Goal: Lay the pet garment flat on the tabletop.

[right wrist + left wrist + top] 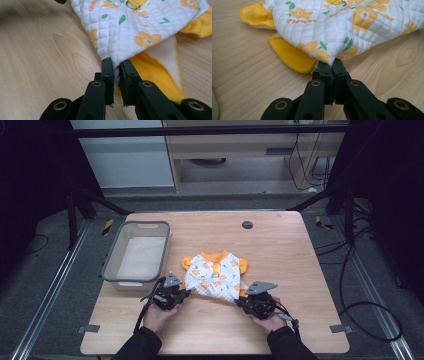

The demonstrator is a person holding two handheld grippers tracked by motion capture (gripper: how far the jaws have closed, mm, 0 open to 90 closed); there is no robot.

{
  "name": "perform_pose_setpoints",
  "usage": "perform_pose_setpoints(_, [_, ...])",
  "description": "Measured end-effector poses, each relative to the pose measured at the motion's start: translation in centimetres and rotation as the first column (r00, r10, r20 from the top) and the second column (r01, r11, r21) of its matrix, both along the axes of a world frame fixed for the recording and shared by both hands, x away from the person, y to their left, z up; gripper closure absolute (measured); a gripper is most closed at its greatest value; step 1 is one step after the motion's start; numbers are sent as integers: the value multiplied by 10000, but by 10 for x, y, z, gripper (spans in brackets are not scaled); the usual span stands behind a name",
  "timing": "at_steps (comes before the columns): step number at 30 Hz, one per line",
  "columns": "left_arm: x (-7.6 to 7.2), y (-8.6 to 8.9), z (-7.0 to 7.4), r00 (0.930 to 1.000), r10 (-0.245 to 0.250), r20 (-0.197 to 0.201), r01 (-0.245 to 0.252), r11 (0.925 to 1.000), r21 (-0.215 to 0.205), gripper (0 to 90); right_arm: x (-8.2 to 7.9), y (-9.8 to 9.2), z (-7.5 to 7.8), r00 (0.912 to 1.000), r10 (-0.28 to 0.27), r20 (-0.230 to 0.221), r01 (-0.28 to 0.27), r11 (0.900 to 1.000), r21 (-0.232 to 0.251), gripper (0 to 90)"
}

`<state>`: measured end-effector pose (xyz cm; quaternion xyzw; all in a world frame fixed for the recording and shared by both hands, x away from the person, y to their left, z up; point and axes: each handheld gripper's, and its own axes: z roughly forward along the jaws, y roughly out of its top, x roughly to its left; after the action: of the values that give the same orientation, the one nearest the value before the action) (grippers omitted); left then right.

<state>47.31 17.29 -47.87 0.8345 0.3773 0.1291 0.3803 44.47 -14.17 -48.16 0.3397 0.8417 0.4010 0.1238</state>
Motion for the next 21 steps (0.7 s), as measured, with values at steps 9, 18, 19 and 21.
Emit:
perform_pose_setpoints(9, [-21, 10, 31, 9977, -471, 479, 509, 9954, -815, 886, -16, -15, 25, 9990, 422, 175, -439, 9922, 1165, 829])
perform_pose_setpoints(18, [-25, 13, 62, 9974, -487, 541, 553, 9900, -1294, 885, -20, -23, 52, 9974, 707, 106, -714, 9753, 2091, 831])
perform_pose_setpoints(19, [-19, 12, 63, 9984, -414, 380, 458, 9910, -1256, 885, -16, -24, 54, 9978, 657, 71, -657, 9748, 2131, 831])
perform_pose_setpoints(21, [-8, 9, 62, 9996, -214, 167, 234, 9911, -1312, 884, -3, -26, 55, 9988, 397, -301, -317, 9727, 2300, 830])
